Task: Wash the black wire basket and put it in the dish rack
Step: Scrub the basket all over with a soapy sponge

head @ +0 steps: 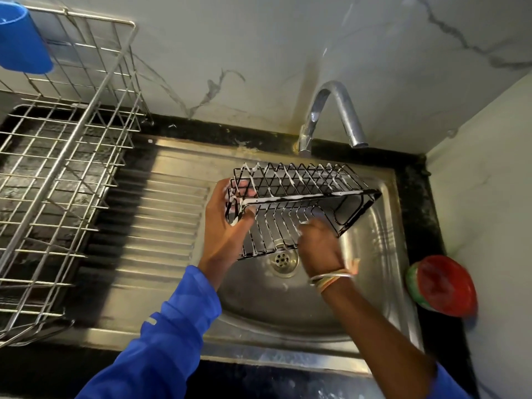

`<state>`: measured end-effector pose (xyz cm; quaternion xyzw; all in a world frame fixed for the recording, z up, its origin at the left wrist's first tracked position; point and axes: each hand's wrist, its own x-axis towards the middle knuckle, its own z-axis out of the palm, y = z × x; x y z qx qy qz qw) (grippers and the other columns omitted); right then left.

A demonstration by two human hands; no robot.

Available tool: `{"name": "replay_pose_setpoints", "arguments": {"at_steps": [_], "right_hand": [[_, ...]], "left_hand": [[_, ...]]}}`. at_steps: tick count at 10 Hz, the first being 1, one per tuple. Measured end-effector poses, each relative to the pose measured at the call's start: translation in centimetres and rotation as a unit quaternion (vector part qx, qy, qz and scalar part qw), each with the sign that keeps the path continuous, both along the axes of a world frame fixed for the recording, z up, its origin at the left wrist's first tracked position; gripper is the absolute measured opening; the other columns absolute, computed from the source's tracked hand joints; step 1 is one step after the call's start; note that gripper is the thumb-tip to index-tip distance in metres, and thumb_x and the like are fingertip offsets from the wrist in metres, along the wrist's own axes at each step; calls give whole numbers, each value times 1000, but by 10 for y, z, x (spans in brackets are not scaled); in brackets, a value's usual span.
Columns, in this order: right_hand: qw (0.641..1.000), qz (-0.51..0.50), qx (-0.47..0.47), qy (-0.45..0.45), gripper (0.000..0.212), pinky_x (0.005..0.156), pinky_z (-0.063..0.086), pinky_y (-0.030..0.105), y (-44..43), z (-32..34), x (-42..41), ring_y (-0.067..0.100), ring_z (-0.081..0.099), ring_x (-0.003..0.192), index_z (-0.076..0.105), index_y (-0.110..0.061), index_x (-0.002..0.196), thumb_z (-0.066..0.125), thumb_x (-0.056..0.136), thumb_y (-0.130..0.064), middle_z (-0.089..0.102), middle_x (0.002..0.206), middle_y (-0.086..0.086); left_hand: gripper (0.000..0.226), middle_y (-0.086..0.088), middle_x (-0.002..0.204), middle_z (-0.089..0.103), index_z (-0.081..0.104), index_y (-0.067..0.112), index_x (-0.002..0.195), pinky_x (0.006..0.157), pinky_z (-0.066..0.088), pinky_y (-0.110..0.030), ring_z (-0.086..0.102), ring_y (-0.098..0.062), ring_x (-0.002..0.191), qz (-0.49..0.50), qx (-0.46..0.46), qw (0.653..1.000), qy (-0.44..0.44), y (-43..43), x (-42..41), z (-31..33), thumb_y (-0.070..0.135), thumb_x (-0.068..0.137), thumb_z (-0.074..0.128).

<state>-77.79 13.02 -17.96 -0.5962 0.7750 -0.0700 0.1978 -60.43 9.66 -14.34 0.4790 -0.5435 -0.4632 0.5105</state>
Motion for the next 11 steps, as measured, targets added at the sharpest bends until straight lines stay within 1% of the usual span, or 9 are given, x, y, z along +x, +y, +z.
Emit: {"name": "replay_pose_setpoints", "arguments": {"at_steps": [1,2,3,4,5,6,9,10,11], "right_hand": [[997,59,-27,-42,28,82,48,38,15,-2,19,31,54,99,67,-9,112,53,89,-5,56,113,15],[992,92,-69,51,23,64,54,37,20,-9,-18,30,59,84,73,-8,88,71,69,4,63,94,13],[982,121,-58,137,24,64,55,34,16,-12,-41,31,61,83,73,-5,77,73,58,9,66,86,15],[975,118,43,184,26,75,56,35,-9,-14,-32,32,61,100,70,-6,101,57,81,5,62,106,14],[980,87,42,173,27,77,56,34,-24,-11,-24,28,62,104,63,-7,112,46,93,0,60,115,12],[979,93,60,174,29,81,54,34,-33,-16,-25,28,61,105,62,-7,116,40,97,-5,60,116,12],[996,-25,72,37,25,87,48,34,-19,-18,-20,32,60,106,65,-10,110,53,91,-19,64,113,16],[996,-39,59,-55,26,91,47,32,-26,-19,-25,29,60,109,68,-12,112,61,89,-19,66,115,13],[995,17,88,-42,21,86,50,29,-17,-12,-35,24,65,100,72,-9,105,68,86,-17,71,107,10]], "left_hand": [[36,-5,108,68,58,12,119,93,52,-37,64,-26,105,-18,-6,1000,-21,2,-4,1,21,83,62],[27,14,103,69,59,24,112,87,49,-19,64,-4,100,-20,13,999,-42,-4,2,10,13,87,64],[23,27,96,66,58,25,108,79,51,-15,61,9,90,-19,23,998,-58,-6,4,18,15,89,65],[39,12,95,66,57,19,111,80,57,-28,63,-4,87,-24,2,995,-100,-6,-6,30,40,78,62],[40,12,94,67,57,22,110,76,56,-25,64,-2,87,-41,2,992,-116,-5,-16,39,42,75,62],[42,30,93,65,54,29,114,77,47,-5,62,14,92,-55,-25,987,-149,-5,-21,52,37,75,66],[38,25,95,61,51,29,113,71,44,1,57,20,89,-31,23,988,-148,-3,-17,49,29,79,69],[39,25,94,61,53,26,113,73,45,0,59,19,89,-38,3,986,-160,0,-19,51,28,77,70],[40,25,91,62,53,27,111,72,45,-1,60,17,87,-28,-1,983,-179,-2,-15,51,32,75,69]]}}
